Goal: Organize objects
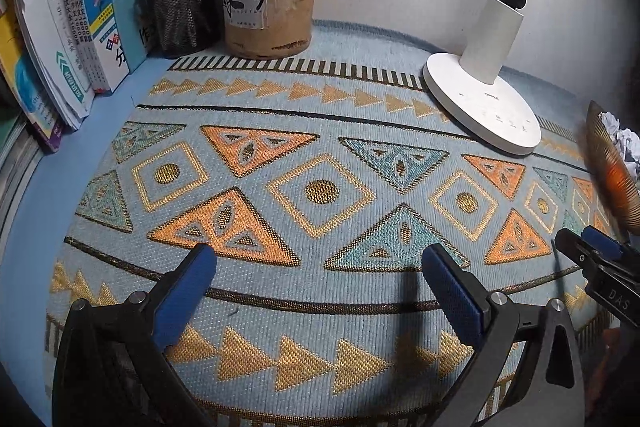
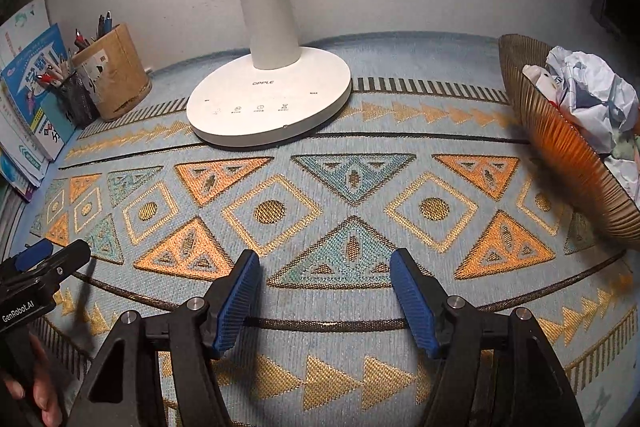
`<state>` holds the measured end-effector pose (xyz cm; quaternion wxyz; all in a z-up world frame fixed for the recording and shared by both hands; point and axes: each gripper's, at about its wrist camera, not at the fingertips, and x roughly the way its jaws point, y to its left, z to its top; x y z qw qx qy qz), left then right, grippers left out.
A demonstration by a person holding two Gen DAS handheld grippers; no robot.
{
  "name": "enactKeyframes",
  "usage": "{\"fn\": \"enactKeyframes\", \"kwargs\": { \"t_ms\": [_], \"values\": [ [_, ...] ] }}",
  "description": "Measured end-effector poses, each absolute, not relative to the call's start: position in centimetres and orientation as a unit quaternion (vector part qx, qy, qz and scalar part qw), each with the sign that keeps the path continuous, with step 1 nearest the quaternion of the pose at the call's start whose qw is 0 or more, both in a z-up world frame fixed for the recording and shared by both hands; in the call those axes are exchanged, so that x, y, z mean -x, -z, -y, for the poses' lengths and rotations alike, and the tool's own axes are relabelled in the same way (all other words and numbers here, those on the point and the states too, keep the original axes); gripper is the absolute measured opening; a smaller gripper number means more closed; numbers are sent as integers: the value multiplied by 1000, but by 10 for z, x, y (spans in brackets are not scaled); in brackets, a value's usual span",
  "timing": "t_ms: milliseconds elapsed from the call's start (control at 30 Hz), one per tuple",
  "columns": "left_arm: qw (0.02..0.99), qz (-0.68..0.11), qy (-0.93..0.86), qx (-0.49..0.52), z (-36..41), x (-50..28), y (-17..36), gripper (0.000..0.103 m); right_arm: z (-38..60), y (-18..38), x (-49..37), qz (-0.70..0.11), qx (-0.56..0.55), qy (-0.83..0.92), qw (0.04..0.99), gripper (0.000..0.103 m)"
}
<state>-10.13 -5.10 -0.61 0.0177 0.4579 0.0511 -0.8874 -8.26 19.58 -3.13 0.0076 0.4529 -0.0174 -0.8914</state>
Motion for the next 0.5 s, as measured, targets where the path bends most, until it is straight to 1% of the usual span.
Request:
{"fn": "enactKeyframes", "kwargs": {
  "t_ms": [33, 67, 133, 200, 233, 267, 500],
  "values": [
    [24, -44, 886, -461, 51, 104, 7, 102, -196, 32, 83, 17, -455, 890, 8, 73],
    [27, -38, 885, -463, 50, 105, 8, 102, -196, 34, 85, 18, -459, 888, 7, 84],
    [34, -26, 884, -465, 46, 106, 9, 102, -196, 36, 86, 18, -464, 886, 1, 95],
    [38, -22, 884, -465, 43, 105, 9, 102, -193, 37, 87, 12, -466, 884, 1, 99],
    [41, -24, 884, -465, 43, 105, 8, 102, -191, 39, 89, 6, -471, 882, 2, 103],
    [45, -25, 884, -464, 43, 105, 8, 103, -189, 40, 90, -3, -473, 881, -2, 103],
    [49, -26, 886, -461, 40, 103, 7, 103, -188, 41, 91, -5, -474, 881, -1, 103]
  ]
}}
